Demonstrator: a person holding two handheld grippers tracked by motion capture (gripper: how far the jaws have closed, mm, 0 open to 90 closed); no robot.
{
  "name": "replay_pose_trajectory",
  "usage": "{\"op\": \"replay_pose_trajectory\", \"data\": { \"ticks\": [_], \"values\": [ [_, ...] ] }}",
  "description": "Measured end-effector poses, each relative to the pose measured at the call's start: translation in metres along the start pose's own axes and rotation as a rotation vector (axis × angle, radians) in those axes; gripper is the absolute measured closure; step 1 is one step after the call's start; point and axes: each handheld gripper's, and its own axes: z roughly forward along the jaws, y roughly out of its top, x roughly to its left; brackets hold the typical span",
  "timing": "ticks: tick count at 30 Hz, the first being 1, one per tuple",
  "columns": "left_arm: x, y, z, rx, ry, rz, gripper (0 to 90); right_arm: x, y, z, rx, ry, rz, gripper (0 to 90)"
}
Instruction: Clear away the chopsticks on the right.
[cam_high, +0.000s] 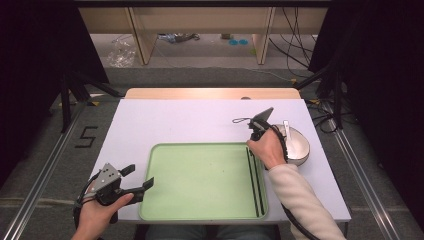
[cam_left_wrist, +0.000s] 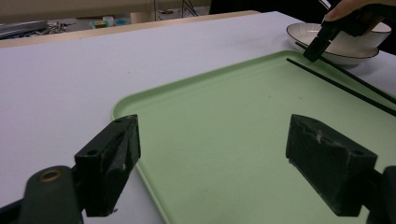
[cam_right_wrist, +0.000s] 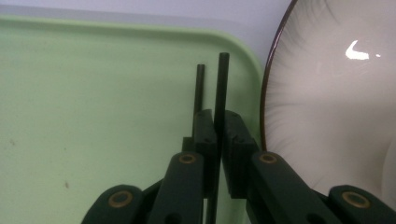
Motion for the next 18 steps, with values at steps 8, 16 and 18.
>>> {"op": "replay_pose_trajectory", "data": {
  "ticks": [8, 16, 18],
  "values": [
    [0.001, 0.000, 0.000, 0.000, 0.000, -0.003, 17.7, 0.004, -0.006, -0.001, -0.061, -0.017, -0.066, 77.4],
    [0.000, 0.000, 0.000, 0.000, 0.006, 0.001, 17.7, -0.003, -0.028, -0.028, -0.312, 0.070, -0.249, 62.6],
    [0.000, 0.000, 0.000, 0.001, 0.009, 0.000, 17.7, -0.011, -0.038, -0.031, -0.409, 0.087, -0.386, 58.6]
  ]
}}
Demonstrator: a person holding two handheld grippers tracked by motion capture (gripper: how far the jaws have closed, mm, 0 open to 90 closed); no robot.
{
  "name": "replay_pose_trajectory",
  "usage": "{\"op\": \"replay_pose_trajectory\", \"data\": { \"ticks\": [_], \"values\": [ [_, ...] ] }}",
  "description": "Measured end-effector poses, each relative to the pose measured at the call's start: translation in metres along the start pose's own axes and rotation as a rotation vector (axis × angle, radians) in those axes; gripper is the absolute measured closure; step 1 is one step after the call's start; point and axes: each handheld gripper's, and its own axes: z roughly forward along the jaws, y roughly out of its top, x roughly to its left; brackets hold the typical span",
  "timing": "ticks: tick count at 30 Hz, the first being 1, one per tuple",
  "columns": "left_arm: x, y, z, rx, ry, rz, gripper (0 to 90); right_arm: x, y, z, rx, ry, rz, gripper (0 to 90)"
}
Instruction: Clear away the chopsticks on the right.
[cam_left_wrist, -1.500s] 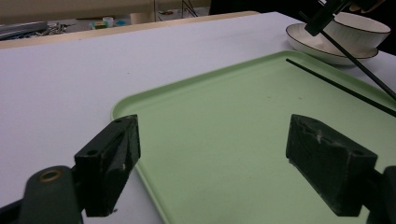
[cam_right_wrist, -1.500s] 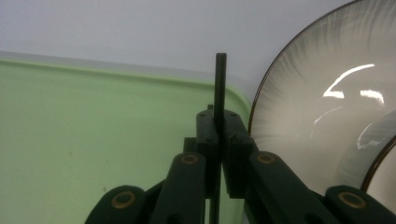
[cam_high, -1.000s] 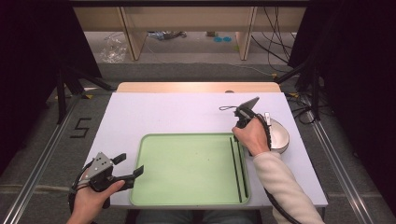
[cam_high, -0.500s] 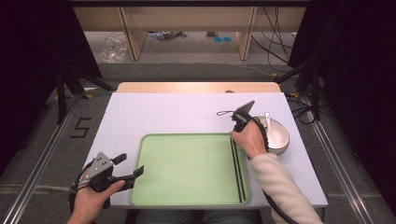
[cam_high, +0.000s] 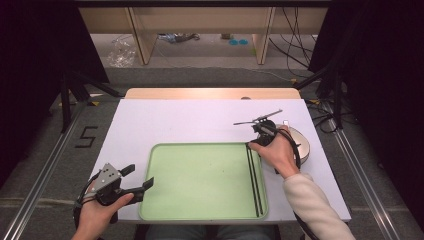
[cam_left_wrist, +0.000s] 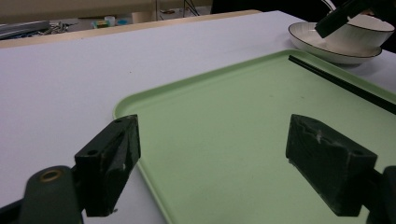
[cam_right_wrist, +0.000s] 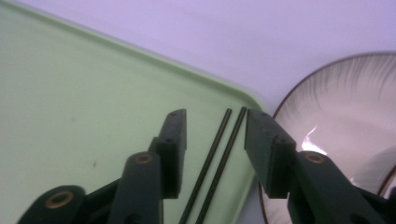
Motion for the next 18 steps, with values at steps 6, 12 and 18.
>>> {"op": "replay_pose_trajectory", "data": {
  "ticks": [6, 12, 18],
  "values": [
    [0.000, 0.000, 0.000, -0.001, 0.000, 0.004, 17.7, -0.002, -0.026, -0.025, -0.162, 0.053, -0.123, 56.4],
    [0.000, 0.000, -0.001, -0.004, 0.003, 0.007, 17.7, -0.003, -0.051, -0.040, -0.277, 0.070, -0.233, 55.9],
    [0.000, 0.001, -0.001, -0.006, 0.005, 0.007, 17.7, 0.003, -0.076, -0.052, -0.343, 0.073, -0.228, 52.8]
  ]
}}
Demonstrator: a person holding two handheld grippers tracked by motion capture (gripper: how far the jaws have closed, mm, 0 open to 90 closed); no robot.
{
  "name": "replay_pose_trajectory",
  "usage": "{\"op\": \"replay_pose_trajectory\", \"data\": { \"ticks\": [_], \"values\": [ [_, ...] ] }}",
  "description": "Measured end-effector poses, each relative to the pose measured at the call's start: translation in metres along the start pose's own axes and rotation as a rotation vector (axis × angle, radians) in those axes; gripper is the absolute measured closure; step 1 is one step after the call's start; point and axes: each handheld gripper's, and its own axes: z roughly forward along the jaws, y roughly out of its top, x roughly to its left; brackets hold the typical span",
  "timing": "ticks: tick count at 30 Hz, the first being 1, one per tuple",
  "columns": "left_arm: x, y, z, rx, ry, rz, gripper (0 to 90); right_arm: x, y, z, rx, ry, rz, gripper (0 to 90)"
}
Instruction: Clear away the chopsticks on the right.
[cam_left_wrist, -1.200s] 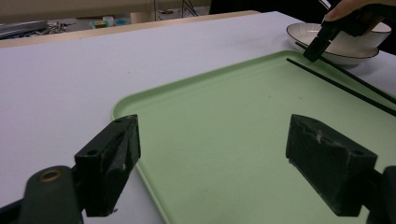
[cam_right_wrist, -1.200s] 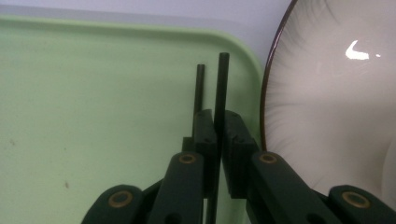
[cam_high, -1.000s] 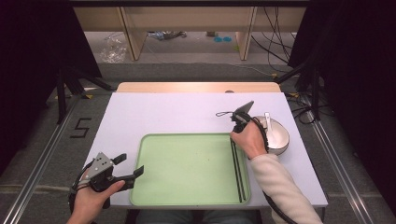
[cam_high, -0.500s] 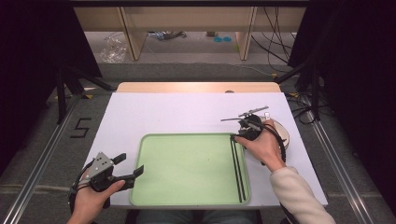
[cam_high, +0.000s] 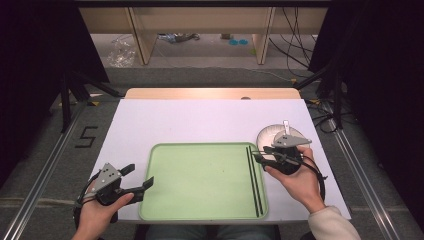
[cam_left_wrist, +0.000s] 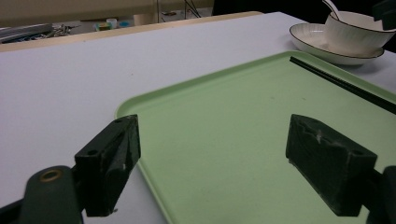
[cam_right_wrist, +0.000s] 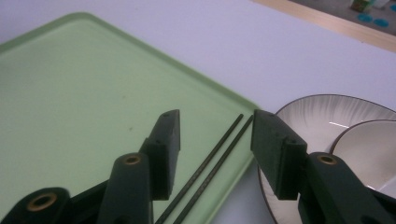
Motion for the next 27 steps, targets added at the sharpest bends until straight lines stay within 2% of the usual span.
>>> {"op": "replay_pose_trajectory", "data": {
  "ticks": [3, 6, 12, 15, 21, 27],
  "values": [
    [0.000, 0.000, 0.000, -0.001, 0.001, 0.000, 17.7, 0.005, -0.008, -0.009, -0.028, 0.007, -0.014, 51.8],
    [0.000, 0.000, -0.001, -0.003, 0.004, 0.004, 17.7, 0.009, -0.016, -0.017, -0.049, 0.015, 0.010, 50.5],
    [0.000, 0.000, -0.001, -0.003, 0.005, 0.007, 17.6, 0.013, -0.036, -0.034, -0.099, 0.019, 0.018, 49.3],
    [-0.001, 0.001, -0.001, -0.004, 0.007, 0.009, 17.6, 0.016, -0.045, -0.044, -0.095, -0.012, 0.027, 49.1],
    [-0.001, 0.001, -0.001, -0.009, 0.011, 0.011, 17.6, 0.023, -0.055, -0.058, -0.100, -0.029, 0.027, 48.6],
    [-0.001, 0.001, -0.001, -0.011, 0.011, 0.012, 17.6, 0.026, -0.056, -0.057, -0.087, -0.049, -0.012, 47.7]
  ]
}}
